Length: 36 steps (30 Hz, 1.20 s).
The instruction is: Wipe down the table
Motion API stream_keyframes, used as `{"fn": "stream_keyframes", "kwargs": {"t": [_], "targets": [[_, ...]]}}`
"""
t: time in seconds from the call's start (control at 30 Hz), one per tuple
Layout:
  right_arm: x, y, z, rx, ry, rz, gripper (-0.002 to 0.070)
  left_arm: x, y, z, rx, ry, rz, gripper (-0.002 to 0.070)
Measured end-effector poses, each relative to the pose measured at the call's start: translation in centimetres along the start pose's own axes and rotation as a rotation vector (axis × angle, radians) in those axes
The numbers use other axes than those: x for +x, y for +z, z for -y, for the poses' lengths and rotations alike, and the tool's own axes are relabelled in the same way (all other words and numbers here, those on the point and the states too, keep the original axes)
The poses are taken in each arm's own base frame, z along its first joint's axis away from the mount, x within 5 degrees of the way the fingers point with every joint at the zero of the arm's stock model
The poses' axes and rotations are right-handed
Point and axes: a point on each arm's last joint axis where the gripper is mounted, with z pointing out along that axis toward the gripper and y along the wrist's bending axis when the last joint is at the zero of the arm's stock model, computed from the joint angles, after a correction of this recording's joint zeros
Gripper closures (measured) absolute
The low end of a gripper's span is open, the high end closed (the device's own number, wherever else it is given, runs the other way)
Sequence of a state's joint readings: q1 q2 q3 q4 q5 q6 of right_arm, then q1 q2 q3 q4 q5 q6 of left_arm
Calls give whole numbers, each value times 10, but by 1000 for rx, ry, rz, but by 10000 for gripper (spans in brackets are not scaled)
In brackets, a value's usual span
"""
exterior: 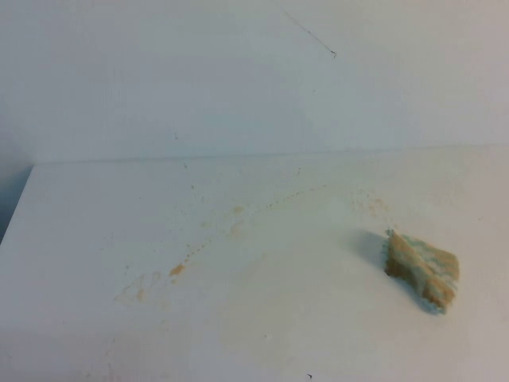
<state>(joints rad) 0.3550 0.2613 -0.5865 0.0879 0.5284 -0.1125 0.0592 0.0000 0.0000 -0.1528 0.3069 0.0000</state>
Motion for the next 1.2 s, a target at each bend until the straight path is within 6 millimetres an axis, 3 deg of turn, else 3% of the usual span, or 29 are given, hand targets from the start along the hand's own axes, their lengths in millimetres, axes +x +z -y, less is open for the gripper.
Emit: {"fn": "stream_keyframes", "kwargs": {"t": [0.37, 0.5, 0.73, 0.97, 1.2], "targets": [[45, -4, 13, 155, -13, -48, 677, 0, 0, 0, 0, 0, 0, 675], [57, 1, 15, 175, -7, -89, 678, 0, 0, 0, 0, 0, 0, 675], [95, 13, 16, 192, 43, -197, 678, 0, 0, 0, 0, 0, 0, 675], [120, 13, 16, 226, 55, -179, 678, 0, 0, 0, 0, 0, 0, 675], [135, 17, 23, 399, 115, -98, 678, 0, 0, 0, 0, 0, 0, 675]]}}
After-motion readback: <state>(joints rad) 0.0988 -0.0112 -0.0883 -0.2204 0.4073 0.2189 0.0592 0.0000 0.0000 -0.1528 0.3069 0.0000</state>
